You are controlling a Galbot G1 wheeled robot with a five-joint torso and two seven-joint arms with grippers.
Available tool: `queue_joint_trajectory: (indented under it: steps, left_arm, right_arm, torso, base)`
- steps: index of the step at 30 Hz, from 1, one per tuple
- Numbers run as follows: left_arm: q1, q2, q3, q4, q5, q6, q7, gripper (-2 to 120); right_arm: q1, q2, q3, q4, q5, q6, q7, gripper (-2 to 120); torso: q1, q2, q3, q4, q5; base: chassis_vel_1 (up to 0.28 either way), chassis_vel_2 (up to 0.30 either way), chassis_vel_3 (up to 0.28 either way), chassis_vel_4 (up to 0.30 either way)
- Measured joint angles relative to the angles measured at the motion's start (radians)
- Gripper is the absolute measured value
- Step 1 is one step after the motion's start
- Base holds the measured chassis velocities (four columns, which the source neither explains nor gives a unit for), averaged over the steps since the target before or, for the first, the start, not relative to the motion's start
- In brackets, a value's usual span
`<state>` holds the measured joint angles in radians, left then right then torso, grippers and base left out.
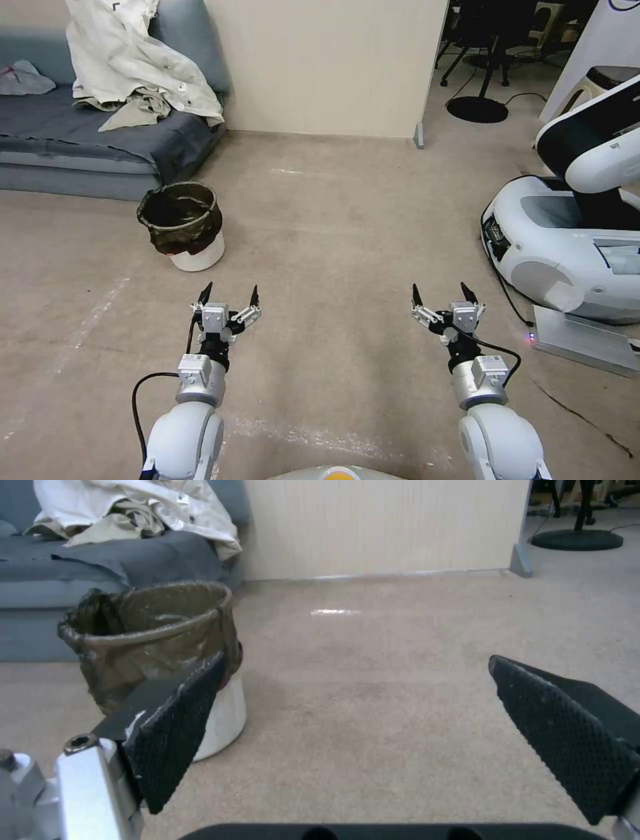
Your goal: Pick up the trash can from the floor.
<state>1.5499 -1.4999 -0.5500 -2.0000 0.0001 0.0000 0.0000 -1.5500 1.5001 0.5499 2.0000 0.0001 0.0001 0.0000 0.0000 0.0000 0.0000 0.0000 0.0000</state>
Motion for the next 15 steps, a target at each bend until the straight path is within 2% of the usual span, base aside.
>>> queue_joint_trajectory:
  steps: [15]
  left_arm:
    - [0.0,0.0,0.0,0.0,0.0,0.0,0.0,98]
  right_arm:
    - [0.0,0.0,0.0,0.006,0.001,-0.005,0.0,100]
  torso:
    - [0.0,0.0,0.0,0.0,0.0]
  base:
    - [0.0,0.0,0.0,0.0]
